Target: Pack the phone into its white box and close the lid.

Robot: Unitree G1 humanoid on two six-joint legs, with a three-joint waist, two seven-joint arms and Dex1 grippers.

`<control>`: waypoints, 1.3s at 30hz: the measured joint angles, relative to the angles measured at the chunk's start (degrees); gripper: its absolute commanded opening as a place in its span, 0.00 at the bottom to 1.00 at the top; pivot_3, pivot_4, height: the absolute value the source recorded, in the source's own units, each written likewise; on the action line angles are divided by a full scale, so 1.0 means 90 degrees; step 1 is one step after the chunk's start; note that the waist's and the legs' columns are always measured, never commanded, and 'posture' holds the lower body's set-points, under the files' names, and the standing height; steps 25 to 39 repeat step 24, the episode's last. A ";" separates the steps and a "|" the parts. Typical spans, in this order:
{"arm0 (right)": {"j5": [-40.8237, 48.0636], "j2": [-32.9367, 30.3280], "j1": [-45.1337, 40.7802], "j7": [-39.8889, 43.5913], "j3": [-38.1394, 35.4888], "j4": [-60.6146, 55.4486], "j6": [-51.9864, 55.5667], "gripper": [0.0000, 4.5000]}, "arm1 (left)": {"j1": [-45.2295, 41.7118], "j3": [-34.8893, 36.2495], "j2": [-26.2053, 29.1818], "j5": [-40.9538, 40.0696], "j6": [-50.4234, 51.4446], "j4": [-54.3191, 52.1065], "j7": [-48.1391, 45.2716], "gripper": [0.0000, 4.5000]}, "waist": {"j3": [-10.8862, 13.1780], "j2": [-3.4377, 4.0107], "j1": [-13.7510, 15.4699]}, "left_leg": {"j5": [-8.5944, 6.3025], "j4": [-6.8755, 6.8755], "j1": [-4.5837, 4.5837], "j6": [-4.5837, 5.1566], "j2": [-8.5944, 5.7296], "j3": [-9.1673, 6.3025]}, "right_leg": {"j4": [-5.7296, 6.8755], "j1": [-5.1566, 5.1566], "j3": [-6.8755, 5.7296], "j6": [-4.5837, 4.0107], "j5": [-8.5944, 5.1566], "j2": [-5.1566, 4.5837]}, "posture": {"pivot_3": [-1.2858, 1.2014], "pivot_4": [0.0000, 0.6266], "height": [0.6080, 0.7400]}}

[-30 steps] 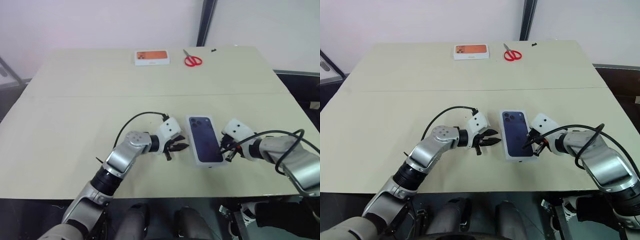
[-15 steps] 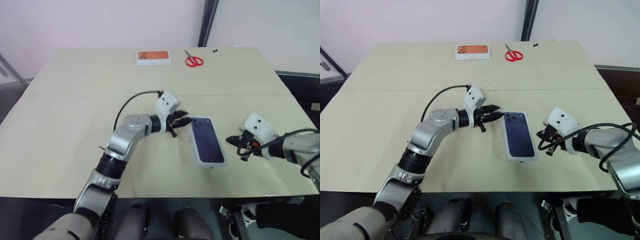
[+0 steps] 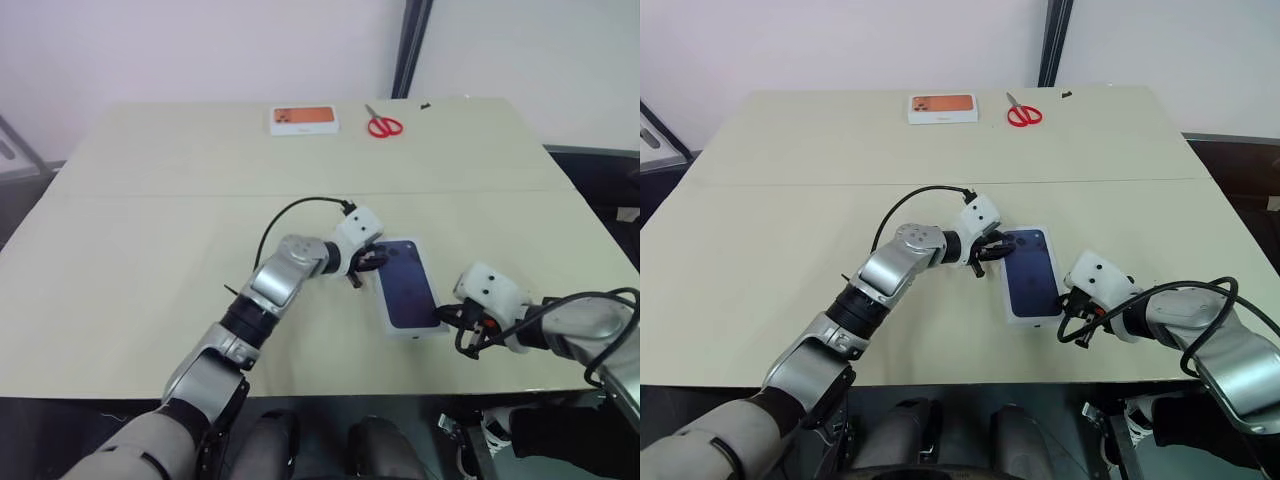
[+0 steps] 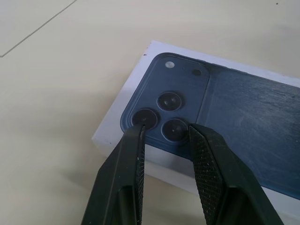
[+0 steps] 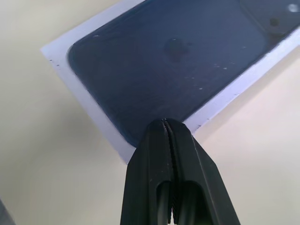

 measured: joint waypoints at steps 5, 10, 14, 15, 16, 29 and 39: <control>0.0073 0.0610 -0.0998 -0.0311 -0.0513 0.0679 -0.0385 0.01 | 0.0901 0.0943 0.0677 -0.0351 -0.0002 -0.1333 0.0141 0.34 | 0.0004 0.0002 -0.0064 | 0.0007 -0.0013 -0.0002 -0.0011 0.0001 0.0001 | 0.0003 -0.0012 0.0004 0.0000 0.0000 0.0001 | 0.52 0.24 1.00; 0.0338 0.0913 -0.1672 -0.0173 -0.0825 0.1702 -0.0632 0.01 | 0.2104 0.2104 0.1714 -0.0737 0.0176 -0.2894 0.0173 0.34 | 0.0003 0.0004 -0.0067 | 0.0003 -0.0015 -0.0002 -0.0006 0.0000 0.0000 | -0.0002 -0.0007 0.0000 -0.0001 0.0000 -0.0006 | 0.52 0.24 1.00; 0.0394 0.0945 -0.1915 0.0145 -0.0827 0.2410 -0.0897 0.01 | 0.3113 0.2676 0.2269 -0.1005 0.0298 -0.3758 0.0127 0.34 | 0.0004 0.0006 0.0019 | 0.0002 -0.0012 -0.0002 -0.0004 -0.0001 0.0002 | -0.0005 -0.0005 0.0001 -0.0002 0.0000 -0.0008 | 0.52 0.24 1.00; 0.0402 0.0948 -0.1942 0.0259 -0.0806 0.2536 -0.0963 0.01 | 0.3313 0.2823 0.2313 -0.1098 0.0328 -0.3903 0.0138 0.34 | 0.0004 0.0007 0.0039 | 0.0001 -0.0013 -0.0002 -0.0003 -0.0001 0.0001 | -0.0005 -0.0005 0.0000 -0.0002 0.0000 -0.0008 | 0.52 0.24 1.00; 0.0408 0.0949 -0.1963 0.0367 -0.0776 0.2640 -0.1038 0.01 | 0.3491 0.2967 0.2325 -0.1191 0.0368 -0.4040 0.0162 0.34 | 0.0005 0.0007 0.0047 | 0.0001 -0.0011 -0.0002 -0.0002 -0.0001 0.0002 | -0.0006 -0.0004 0.0000 -0.0002 0.0000 -0.0009 | 0.52 0.24 1.00; 0.0407 0.0976 -0.2010 0.0907 -0.0485 0.3143 -0.1323 0.01 | 0.4545 0.3854 0.2569 -0.1734 0.0575 -0.4704 0.0366 0.34 | 0.0005 0.0011 0.0033 | -0.0001 -0.0014 -0.0002 -0.0001 0.0000 0.0004 | -0.0006 -0.0006 0.0002 -0.0003 -0.0001 -0.0011 | 0.52 0.24 1.00; 0.0407 0.0976 -0.2010 0.0907 -0.0485 0.3143 -0.1323 0.01 | 0.4545 0.3854 0.2569 -0.1734 0.0575 -0.4704 0.0366 0.34 | 0.0005 0.0011 0.0033 | -0.0001 -0.0014 -0.0002 -0.0001 0.0000 0.0004 | -0.0006 -0.0006 0.0002 -0.0003 -0.0001 -0.0011 | 0.52 0.24 1.00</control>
